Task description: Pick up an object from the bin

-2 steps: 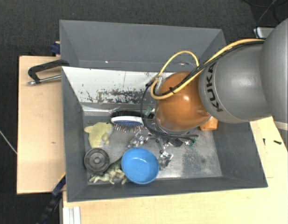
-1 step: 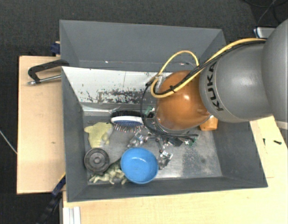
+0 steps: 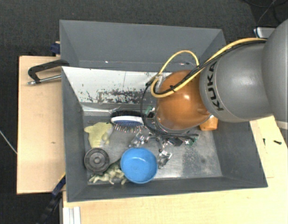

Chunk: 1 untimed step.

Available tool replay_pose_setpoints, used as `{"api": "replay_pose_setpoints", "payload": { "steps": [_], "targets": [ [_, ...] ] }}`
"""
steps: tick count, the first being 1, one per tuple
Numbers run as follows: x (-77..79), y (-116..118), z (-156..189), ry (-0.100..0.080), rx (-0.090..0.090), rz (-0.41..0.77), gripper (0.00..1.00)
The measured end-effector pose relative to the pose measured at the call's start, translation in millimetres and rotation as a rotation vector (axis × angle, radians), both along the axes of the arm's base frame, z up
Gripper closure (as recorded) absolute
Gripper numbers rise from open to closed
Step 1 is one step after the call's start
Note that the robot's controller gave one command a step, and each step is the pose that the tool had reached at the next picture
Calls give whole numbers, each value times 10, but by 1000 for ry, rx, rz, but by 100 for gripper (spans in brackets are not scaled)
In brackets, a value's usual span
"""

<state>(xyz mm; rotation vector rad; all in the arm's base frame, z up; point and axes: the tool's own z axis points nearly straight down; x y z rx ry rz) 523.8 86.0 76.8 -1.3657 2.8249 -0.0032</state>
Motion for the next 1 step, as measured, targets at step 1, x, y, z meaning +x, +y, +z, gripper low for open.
{"api": "replay_pose_setpoints", "payload": {
  "steps": [1],
  "targets": [
    [26, 16, 674, -7, 4, -2, 100]
  ]
}}
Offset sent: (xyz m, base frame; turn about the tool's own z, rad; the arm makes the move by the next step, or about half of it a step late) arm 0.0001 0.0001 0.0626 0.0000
